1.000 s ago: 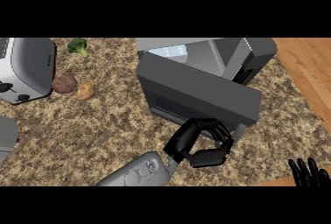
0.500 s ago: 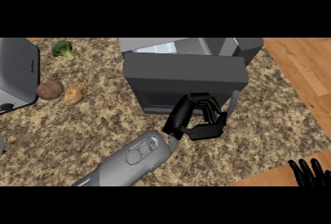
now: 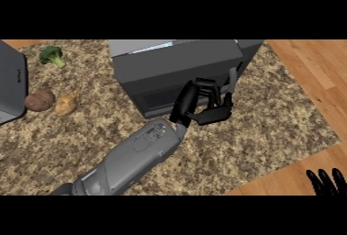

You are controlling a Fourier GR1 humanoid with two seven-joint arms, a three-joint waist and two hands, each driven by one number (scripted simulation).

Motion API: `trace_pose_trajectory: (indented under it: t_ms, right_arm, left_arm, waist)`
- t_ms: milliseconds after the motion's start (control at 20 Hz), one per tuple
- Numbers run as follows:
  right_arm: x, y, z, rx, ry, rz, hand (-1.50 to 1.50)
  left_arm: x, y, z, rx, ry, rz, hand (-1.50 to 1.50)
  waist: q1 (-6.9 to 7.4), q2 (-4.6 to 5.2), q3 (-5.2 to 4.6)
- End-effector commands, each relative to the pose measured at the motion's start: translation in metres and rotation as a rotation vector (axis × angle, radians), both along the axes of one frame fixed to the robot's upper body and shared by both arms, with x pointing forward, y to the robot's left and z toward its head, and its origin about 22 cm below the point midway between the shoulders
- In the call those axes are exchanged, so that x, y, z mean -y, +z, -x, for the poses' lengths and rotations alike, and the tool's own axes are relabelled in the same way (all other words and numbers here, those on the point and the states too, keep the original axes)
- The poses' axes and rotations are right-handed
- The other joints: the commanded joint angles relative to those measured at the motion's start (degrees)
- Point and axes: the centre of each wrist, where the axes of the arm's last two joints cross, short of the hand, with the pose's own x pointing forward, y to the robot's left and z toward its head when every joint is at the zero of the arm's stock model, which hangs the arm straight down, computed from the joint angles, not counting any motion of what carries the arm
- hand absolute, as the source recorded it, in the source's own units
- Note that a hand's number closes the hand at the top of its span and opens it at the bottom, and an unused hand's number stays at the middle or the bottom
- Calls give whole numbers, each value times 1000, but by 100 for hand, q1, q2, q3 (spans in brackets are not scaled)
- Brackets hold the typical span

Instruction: Pick up the milk, place it into the microwave and close the microwave

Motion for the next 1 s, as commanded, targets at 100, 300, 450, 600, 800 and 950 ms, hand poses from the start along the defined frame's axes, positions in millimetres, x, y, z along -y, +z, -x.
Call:
trace_pose_trajectory:
  t_ms: [100,300,450,600,800,950]
  right_arm:
    - [1,10,1,18,53,-11,-150]
    - [1,17,-1,29,90,-25,-150]
    - [-1,20,0,24,93,-32,-150]
    - [0,25,-1,32,110,-23,-150]
    - [5,37,-4,77,102,-4,-150]
    - [5,40,-3,77,109,-14,-150]
  left_arm:
    - [-2,12,-20,32,35,29,150]
    - [0,19,-26,46,49,44,150]
    - [-1,17,-27,39,61,48,150]
    - [-3,12,-28,43,63,46,150]
    - [-2,17,-31,50,72,67,150]
    - [-4,12,-31,48,79,62,150]
  waist:
    - [-156,56,3]
    - [-281,81,14]
    - [-283,67,16]
    - [-265,82,18]
    - [-319,56,15]
    - [-379,94,18]
